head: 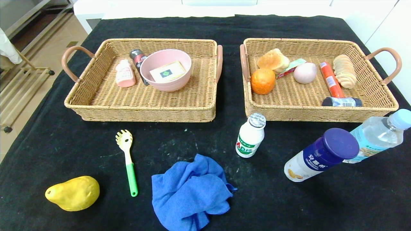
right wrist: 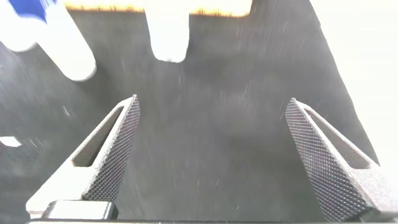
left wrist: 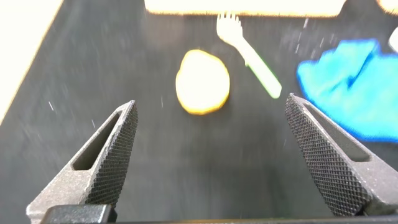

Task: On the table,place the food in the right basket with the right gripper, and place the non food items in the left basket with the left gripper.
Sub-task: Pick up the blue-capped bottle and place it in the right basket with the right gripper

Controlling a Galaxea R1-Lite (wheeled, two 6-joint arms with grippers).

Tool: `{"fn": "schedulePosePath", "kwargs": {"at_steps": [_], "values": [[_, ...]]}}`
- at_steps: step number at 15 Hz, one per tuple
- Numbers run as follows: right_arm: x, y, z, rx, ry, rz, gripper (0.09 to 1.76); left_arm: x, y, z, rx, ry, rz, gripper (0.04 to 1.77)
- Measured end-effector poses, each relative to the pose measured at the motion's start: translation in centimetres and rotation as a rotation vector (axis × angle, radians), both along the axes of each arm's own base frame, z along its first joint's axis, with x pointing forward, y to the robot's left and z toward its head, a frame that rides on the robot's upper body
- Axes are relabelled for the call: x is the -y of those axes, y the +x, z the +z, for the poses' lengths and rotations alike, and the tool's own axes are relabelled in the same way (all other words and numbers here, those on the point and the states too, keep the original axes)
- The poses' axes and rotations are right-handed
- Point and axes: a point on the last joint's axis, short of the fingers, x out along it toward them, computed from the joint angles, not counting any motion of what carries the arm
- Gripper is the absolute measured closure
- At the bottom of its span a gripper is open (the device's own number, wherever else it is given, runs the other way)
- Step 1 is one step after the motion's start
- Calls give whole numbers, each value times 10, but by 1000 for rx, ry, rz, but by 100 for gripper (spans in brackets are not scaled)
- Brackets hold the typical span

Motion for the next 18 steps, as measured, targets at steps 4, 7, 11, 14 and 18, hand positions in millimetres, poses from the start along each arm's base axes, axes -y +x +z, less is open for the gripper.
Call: {"fn": "schedulePosePath", "kwargs": {"at_steps": [4, 7, 11, 14, 18], "values": [[0, -1, 55, 27, -6, 0, 14, -1, 2, 53, 33, 7, -24, 9], [0, 13, 87, 0, -10, 16, 14, -1, 15, 85, 17, 16, -64, 9], [-1, 42, 116, -71, -13, 80, 14, 1, 41, 119, -31, 28, -188, 9], [-3, 65, 134, -113, -20, 145, 14, 7, 58, 136, -45, 82, -301, 9], [-5, 87, 154, -133, -26, 236, 14, 16, 81, 151, -82, 116, -398, 9]]}}
